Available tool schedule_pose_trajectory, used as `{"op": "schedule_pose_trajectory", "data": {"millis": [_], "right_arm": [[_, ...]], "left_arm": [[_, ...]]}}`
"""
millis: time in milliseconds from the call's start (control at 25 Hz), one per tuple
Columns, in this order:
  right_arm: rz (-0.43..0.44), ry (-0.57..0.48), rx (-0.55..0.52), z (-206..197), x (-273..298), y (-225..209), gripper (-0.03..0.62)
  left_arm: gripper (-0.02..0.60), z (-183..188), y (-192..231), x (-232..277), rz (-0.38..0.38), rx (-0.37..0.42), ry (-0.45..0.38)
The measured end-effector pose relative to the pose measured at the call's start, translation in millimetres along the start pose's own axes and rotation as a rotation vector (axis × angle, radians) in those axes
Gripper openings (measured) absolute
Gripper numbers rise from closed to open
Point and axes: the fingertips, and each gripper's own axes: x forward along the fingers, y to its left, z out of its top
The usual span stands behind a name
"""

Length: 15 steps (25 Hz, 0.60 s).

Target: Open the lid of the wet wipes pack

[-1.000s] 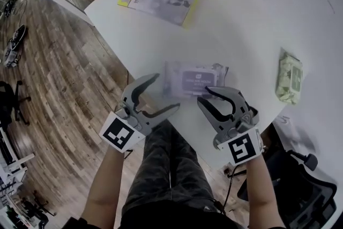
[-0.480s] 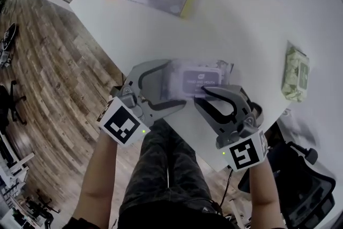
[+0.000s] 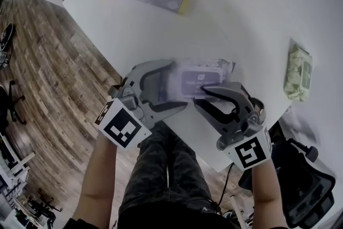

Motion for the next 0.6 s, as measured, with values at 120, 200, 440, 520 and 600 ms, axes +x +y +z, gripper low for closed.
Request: {"op": "schedule_pose_trajectory", "data": {"millis": [120,200,440,520,600], "right_arm": [[0.028,-0.012,0.032,1.0,-0.7,0.5,0.117],[0.054,-0.018,0.073,1.4,-1.4,-0.2,0.114],[0.087,-0.045,0.156,1.2,-3.2,-2.6,0.109],[0.082,-0.058,0.162,1.5,-3.5,-2.9,0.109],[0.082,-0.07,0.17,2.1,-3.8,-2.9,0.107]], "left_arm": [[0.408,0.2,-0.2,0.0,-0.001,-0.003,-0.004],[0.408,0.3,-0.2,-0.2,-0.001,0.001,-0.003],[0.408,0.2,0.0,0.6,0.012,-0.005,-0.011],[0.408,0.2,0.1,1.0,0.015,-0.002,-0.012],[0.408,0.3,0.1,1.3,0.017,0.001,-0.009]]}}
